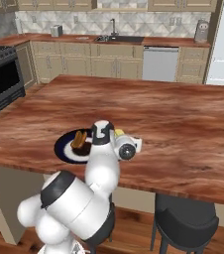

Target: Move the hot dog bun to the plate on the dining table and place the condiment next to that plate. Then navigate to the fridge and take the sausage and place it on the plate as well.

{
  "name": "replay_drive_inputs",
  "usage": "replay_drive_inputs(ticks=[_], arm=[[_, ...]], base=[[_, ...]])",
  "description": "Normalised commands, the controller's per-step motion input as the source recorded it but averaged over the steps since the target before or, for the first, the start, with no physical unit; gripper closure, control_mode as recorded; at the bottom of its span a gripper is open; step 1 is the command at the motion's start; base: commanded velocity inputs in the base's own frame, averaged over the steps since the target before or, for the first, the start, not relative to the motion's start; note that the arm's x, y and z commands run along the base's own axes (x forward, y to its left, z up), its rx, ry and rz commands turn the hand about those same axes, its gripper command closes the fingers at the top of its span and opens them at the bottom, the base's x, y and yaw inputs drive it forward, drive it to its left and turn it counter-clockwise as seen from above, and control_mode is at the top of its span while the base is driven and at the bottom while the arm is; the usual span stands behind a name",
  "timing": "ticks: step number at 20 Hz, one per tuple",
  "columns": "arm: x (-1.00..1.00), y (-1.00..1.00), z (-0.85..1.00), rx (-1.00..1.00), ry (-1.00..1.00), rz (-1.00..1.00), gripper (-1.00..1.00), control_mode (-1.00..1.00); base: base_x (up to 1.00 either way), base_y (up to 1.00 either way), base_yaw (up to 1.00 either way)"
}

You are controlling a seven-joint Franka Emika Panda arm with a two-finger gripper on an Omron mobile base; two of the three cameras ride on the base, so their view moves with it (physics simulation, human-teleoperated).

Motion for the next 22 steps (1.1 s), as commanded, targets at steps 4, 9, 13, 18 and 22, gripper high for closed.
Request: replay_drive_inputs(ticks=[4, 9, 13, 18, 22], arm=[[0.0, 0.0, -0.33, -0.02, -0.06, 0.01, 1.0, -1.0], [0.01, 0.0, -0.4, -0.04, -0.05, 0.0, 1.0, -1.0], [0.03, 0.0, -0.31, -0.06, -0.03, 0.0, 1.0, -1.0], [0.09, 0.0, -0.26, -0.06, -0.01, 0.0, 1.0, -1.0], [0.02, 0.01, -0.1, -0.07, 0.0, 0.0, -1.0, -1.0]], base=[[0.0, 0.0, 0.0], [0.0, 0.0, 0.0], [0.0, 0.0, 0.0], [0.0, 0.0, 0.0], [0.0, 0.0, 0.0]])
